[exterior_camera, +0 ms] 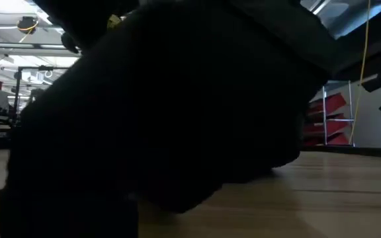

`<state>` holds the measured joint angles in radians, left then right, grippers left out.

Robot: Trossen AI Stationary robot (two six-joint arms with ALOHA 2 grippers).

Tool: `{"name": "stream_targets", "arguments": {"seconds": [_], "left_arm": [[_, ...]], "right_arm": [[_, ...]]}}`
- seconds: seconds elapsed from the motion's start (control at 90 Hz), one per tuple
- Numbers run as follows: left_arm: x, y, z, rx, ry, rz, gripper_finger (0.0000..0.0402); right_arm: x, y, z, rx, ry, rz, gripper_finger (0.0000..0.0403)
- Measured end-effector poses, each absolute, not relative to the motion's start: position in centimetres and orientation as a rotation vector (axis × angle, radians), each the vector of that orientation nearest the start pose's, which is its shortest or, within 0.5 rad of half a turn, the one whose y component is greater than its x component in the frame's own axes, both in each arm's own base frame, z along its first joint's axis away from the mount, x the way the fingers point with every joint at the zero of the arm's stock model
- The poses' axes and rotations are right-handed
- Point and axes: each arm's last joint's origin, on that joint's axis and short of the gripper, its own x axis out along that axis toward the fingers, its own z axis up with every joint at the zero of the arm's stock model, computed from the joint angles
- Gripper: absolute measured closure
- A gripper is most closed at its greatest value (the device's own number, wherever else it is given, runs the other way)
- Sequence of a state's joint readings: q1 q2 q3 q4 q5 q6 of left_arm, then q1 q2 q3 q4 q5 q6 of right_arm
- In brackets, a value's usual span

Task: Unpack backpack
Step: Close the black backpack

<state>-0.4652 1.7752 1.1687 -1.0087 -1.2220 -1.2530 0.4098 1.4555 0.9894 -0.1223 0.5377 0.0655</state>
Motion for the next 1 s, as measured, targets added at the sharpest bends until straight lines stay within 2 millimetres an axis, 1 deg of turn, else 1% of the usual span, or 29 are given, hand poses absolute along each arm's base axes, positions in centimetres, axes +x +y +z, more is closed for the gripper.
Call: {"name": "stream_targets", "arguments": {"seconds": [0.144, 0.222, 0.3, 0.378, 0.467, 0.567, 0.667, 0.8, 0.911, 1.0], "left_arm": [[28.2, -10.8, 19.5, 0.164, 0.505, 1.061, 0.0401], [28.1, -10.7, 19.6, 0.179, 0.500, 1.068, 0.0401], [28.0, -10.7, 19.6, 0.194, 0.502, 1.070, 0.0401], [27.9, -10.6, 19.7, 0.194, 0.500, 1.073, 0.0401], [27.9, -10.7, 19.7, 0.191, 0.489, 1.073, 0.0401], [27.9, -10.8, 19.7, 0.187, 0.470, 1.073, 0.0401], [27.9, -10.8, 19.9, 0.176, 0.461, 1.073, 0.0401], [27.6, -11.1, 20.3, 0.154, 0.446, 1.063, 0.0401], [27.4, -11.3, 20.7, 0.145, 0.435, 1.052, 0.0401], [27.4, -11.3, 20.8, 0.156, 0.440, 1.047, 0.0401]], "right_arm": [[29.3, 12.2, 26.4, -0.247, 0.450, -0.085, 0.0115], [29.2, 12.9, 26.9, -0.275, 0.397, -0.057, 0.0067], [29.2, 13.4, 27.3, -0.301, 0.356, -0.035, 0.0031], [29.0, 13.8, 27.4, -0.340, 0.346, 0.007, 0.0010], [29.4, 14.2, 26.7, -0.345, 0.360, 0.081, 0.0006], [30.2, 14.6, 24.9, -0.369, 0.420, 0.107, 0.0016], [30.9, 14.8, 22.9, -0.416, 0.476, 0.047, 0.0032], [31.5, 14.8, 21.2, -0.493, 0.518, -0.060, 0.0053], [31.7, 14.7, 20.4, -0.562, 0.551, -0.091, 0.0071], [31.6, 14.7, 20.3, -0.607, 0.560, -0.097, 0.0087]]}}
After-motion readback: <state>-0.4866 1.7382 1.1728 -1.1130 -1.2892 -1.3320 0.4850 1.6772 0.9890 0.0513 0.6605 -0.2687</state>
